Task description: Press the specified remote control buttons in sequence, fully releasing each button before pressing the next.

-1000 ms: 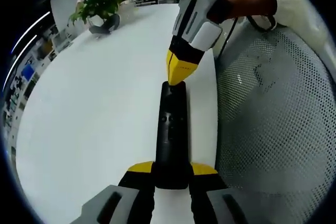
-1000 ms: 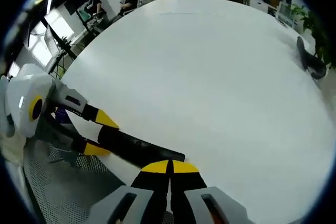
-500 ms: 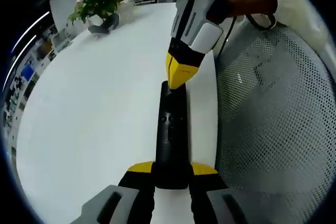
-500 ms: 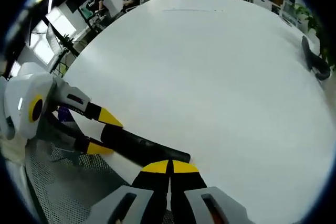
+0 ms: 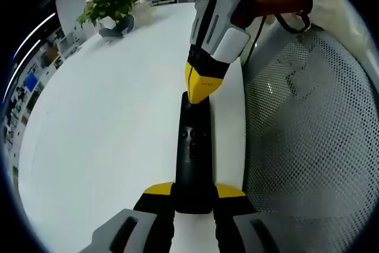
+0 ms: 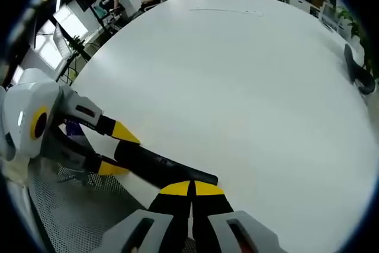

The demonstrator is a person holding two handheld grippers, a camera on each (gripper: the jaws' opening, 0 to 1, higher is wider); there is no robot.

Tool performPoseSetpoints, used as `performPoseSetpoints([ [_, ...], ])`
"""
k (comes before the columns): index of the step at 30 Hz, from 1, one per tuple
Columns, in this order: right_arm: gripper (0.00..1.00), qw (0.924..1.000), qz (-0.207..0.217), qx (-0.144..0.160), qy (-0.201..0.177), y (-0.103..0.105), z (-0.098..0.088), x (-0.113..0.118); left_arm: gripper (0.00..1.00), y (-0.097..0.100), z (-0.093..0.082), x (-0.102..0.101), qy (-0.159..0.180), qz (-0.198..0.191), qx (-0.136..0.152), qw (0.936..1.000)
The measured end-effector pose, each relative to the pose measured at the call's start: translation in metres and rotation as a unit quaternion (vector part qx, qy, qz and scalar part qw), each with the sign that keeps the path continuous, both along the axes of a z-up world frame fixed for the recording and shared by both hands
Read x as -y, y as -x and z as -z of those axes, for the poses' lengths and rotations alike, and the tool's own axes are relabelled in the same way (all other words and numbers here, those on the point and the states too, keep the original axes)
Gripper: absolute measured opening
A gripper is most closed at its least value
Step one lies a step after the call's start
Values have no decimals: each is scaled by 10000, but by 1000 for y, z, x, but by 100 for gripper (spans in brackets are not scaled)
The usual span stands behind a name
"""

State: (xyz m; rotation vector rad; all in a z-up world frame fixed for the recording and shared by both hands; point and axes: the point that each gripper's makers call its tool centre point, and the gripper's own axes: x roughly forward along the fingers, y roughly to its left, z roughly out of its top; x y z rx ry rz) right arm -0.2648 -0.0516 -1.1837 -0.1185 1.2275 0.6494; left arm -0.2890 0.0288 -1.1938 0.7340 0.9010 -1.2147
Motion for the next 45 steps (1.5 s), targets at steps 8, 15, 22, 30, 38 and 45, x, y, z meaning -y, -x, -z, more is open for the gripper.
performPoseSetpoints([
  [8,0,9999,141,62,-24,0,0,1,24,0,0,0,63,1,-3,10000],
  [15,0,10000,62,34,43,0,0,1,24,0,0,0,80,36,-11,10000],
  [22,0,9994,-207,91,258,0,0,-1,24,0,0,0,112,12,2,9999],
  [30,0,9998,61,-110,143,3,-1,0,24,0,-1,0,79,20,9,10000],
  [38,0,9999,58,-138,29,7,-3,-5,24,0,0,0,62,24,5,10000],
  [45,0,9998,-24,-161,83,7,-1,-9,24,0,0,0,81,-4,3,10000],
])
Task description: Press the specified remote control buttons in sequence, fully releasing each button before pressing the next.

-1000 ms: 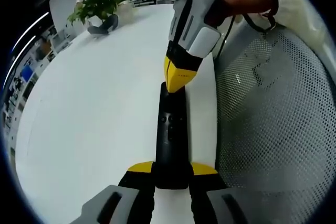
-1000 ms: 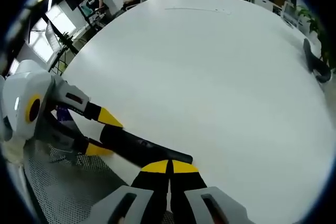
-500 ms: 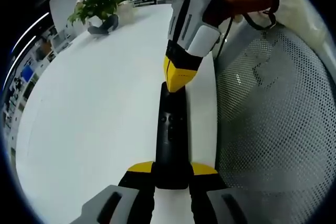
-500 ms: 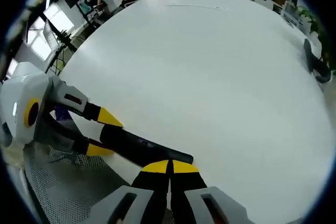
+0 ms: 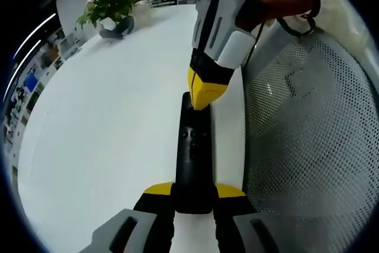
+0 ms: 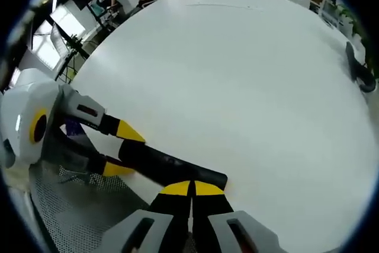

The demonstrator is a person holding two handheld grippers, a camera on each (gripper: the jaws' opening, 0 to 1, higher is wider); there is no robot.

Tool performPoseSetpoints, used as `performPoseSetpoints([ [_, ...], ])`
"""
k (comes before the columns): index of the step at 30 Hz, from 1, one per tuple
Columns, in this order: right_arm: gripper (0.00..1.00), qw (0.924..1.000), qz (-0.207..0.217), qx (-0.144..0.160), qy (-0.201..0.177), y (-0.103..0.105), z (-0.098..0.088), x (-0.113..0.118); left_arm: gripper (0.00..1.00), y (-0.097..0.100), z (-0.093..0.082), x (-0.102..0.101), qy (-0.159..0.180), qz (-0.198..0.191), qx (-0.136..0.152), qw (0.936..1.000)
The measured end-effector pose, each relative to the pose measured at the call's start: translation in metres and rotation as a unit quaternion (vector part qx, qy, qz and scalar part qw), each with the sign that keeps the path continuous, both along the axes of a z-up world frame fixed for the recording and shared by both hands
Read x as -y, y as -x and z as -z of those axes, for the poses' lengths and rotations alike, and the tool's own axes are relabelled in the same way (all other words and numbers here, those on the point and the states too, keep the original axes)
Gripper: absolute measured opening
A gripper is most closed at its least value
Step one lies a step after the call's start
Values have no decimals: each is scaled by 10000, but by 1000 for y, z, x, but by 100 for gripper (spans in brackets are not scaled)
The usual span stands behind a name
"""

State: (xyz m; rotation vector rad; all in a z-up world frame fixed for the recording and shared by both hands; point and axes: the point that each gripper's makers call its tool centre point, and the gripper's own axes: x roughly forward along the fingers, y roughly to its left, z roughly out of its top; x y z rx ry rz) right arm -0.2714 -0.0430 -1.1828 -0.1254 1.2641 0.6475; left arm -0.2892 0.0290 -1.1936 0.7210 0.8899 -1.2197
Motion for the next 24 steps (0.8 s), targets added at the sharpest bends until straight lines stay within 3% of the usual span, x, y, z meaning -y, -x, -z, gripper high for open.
performPoseSetpoints([
  [11,0,9999,104,-72,-42,-1,0,0,24,0,0,0,1,17,-7,10000],
  [24,0,9997,118,112,205,-1,2,-1,24,0,0,1,-5,33,-8,10000],
])
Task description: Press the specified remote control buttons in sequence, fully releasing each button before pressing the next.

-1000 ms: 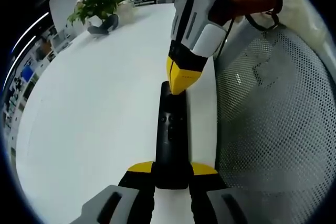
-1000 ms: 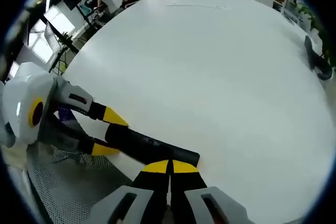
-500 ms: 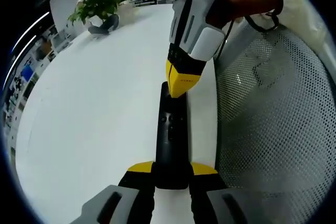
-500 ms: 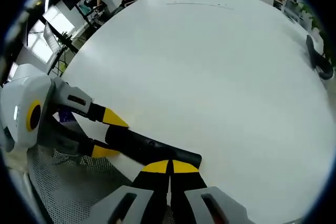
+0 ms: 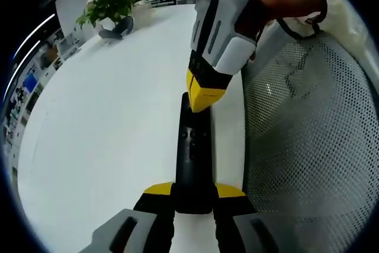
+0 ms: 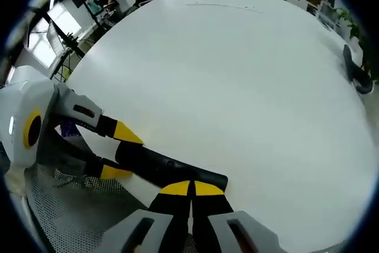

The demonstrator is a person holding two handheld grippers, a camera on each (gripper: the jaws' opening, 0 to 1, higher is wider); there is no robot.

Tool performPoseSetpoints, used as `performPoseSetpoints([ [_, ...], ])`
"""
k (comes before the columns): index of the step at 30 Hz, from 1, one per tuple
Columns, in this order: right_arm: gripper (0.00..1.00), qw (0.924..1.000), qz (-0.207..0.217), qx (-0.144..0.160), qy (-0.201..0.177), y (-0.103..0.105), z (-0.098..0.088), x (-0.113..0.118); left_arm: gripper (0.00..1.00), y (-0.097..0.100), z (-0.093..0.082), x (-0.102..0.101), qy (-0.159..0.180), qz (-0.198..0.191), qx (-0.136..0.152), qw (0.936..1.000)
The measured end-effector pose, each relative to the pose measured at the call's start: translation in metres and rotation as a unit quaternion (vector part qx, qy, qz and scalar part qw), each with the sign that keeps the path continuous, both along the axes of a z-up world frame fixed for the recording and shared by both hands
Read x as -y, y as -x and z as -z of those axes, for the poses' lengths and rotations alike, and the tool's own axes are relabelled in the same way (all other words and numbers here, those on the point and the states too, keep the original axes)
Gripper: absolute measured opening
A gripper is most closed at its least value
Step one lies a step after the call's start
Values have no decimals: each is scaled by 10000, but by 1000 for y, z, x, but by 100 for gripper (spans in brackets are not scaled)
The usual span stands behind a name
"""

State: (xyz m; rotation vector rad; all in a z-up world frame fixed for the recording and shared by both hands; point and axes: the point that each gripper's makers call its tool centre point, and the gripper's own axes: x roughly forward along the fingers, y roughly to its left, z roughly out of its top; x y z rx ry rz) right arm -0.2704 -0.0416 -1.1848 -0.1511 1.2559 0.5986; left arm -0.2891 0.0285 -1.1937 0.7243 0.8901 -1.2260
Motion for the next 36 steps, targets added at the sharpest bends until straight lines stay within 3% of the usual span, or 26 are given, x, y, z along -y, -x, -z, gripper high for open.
performPoseSetpoints([
  [13,0,9997,172,-123,-85,-1,-1,2,24,0,0,0,-26,-19,3,10000],
  [24,0,9996,66,-273,-91,-2,-2,2,24,0,0,0,-68,-4,5,10000],
  [28,0,9997,104,-132,-160,-10,-9,2,24,0,0,0,-62,-10,5,10000],
  [36,0,9993,41,-304,-207,-10,-3,-6,24,0,0,0,-54,-14,7,10000],
])
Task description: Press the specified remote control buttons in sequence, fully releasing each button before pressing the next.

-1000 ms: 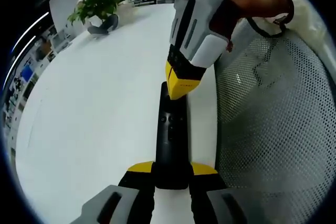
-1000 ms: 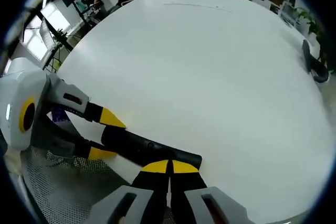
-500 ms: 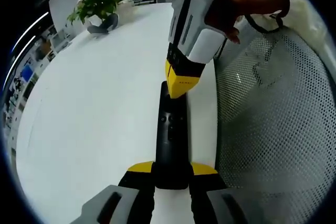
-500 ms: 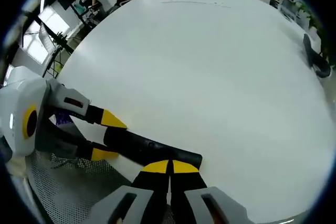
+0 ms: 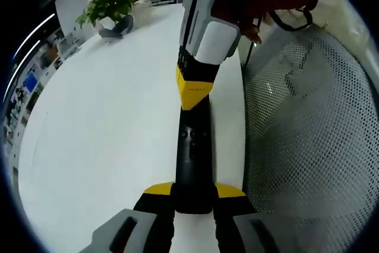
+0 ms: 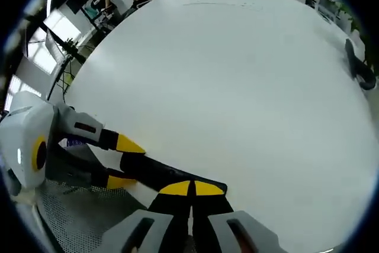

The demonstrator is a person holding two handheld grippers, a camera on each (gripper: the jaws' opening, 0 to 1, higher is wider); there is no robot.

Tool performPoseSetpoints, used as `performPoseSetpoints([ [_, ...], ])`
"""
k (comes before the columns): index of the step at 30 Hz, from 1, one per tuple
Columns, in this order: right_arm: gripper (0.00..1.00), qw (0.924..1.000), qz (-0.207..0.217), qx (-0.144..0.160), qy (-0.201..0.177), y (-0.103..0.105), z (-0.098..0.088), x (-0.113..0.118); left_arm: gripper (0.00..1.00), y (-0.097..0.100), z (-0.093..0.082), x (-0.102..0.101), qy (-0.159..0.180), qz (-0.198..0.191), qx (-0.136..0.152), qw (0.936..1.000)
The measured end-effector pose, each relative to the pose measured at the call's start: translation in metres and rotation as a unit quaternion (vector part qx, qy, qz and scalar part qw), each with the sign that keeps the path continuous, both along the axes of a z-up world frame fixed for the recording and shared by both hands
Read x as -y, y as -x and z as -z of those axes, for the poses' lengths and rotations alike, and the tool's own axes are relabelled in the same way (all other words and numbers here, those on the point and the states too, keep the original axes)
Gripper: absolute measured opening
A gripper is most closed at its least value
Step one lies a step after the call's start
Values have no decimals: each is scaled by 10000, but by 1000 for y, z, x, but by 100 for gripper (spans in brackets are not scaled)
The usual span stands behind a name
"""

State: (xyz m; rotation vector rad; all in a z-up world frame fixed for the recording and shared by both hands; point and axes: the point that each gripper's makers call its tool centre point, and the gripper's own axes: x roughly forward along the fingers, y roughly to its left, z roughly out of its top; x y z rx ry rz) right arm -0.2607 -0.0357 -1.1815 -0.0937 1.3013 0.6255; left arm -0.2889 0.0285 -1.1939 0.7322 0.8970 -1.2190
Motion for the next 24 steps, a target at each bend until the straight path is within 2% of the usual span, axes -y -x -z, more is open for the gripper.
performPoseSetpoints([
  [7,0,9999,-96,-2,-43,-2,-1,-9,24,0,0,0,18,-5,-2,10000],
  [11,0,9998,-187,-66,71,3,5,-9,24,0,0,0,28,-12,0,10000],
  [24,0,9998,-110,107,159,2,4,-7,24,0,0,0,48,-21,-3,10000],
])
